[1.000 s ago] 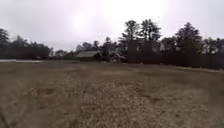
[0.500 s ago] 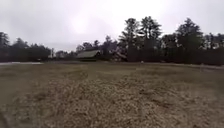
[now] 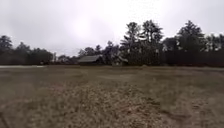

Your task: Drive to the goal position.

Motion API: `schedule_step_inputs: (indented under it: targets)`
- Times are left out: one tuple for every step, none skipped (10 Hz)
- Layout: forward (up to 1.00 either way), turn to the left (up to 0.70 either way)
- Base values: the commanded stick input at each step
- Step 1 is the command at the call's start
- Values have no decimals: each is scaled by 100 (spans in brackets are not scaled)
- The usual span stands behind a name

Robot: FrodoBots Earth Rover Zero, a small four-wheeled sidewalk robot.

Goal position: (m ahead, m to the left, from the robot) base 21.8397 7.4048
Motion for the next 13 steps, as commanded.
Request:
schedule_step_inputs:
  targets:
    - [70,0]
    - [70,0]
    - [70,0]
    - [70,0]
    - [70,0]
    - [70,0]
    - [70,0]
    - [70,0]
    - [70,0]
    - [70,0]
    - [70,0]
    - [70,0]
    - [70,0]
